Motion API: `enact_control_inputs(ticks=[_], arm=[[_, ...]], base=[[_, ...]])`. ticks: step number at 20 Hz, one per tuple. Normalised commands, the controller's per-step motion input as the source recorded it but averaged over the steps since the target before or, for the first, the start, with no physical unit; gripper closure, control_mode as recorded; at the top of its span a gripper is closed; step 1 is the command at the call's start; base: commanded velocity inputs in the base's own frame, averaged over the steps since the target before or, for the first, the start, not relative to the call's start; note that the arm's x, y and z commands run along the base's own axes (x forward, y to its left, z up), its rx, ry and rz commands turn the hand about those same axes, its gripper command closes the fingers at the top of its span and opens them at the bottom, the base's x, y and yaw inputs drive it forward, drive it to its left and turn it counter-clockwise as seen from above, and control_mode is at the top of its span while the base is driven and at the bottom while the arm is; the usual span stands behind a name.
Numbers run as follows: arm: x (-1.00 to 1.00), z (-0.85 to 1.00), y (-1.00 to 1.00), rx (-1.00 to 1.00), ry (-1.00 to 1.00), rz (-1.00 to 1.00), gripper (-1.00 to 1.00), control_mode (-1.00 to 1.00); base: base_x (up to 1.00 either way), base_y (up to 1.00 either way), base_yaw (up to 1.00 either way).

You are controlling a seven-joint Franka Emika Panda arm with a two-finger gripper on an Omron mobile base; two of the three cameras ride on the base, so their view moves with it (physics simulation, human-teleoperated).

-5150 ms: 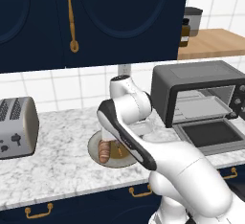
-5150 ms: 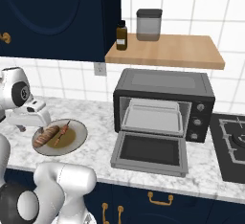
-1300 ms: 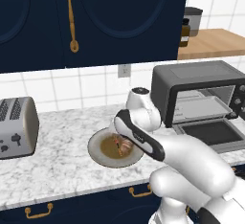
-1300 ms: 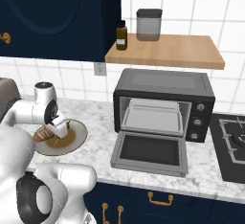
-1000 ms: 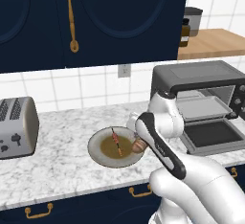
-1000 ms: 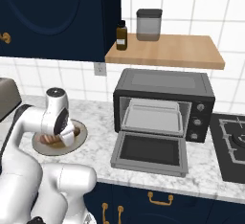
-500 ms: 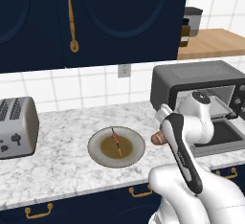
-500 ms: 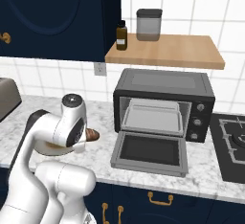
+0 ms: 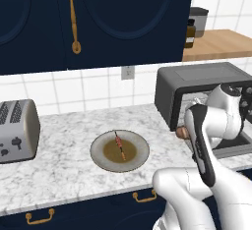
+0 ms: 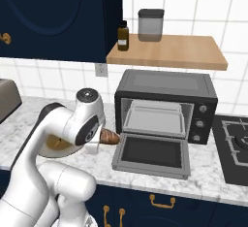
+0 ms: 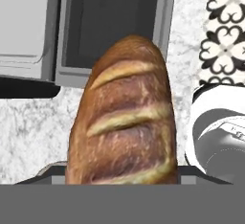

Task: Pick up the kebab skewer and baguette bread, and place them inside the toaster oven. Close the toaster oven door and start by setting the timer.

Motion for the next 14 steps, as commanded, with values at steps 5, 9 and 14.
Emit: enact_control_inputs(ticks=[5, 9, 14], arm=[[-0.1, 0.09, -0.72, 0.0, 0.0, -0.15, 1.0, -1.0], [-0.01, 0.04, -0.57, 0.0, -0.08, -0.07, 1.0, -1.0], [-0.03, 0.1, -0.45, 0.0, -0.23, 0.03, 1.0, -1.0]], base=[[0.0, 0.0, 0.0], [0.0, 0.0, 0.0], [0.0, 0.0, 0.0]])
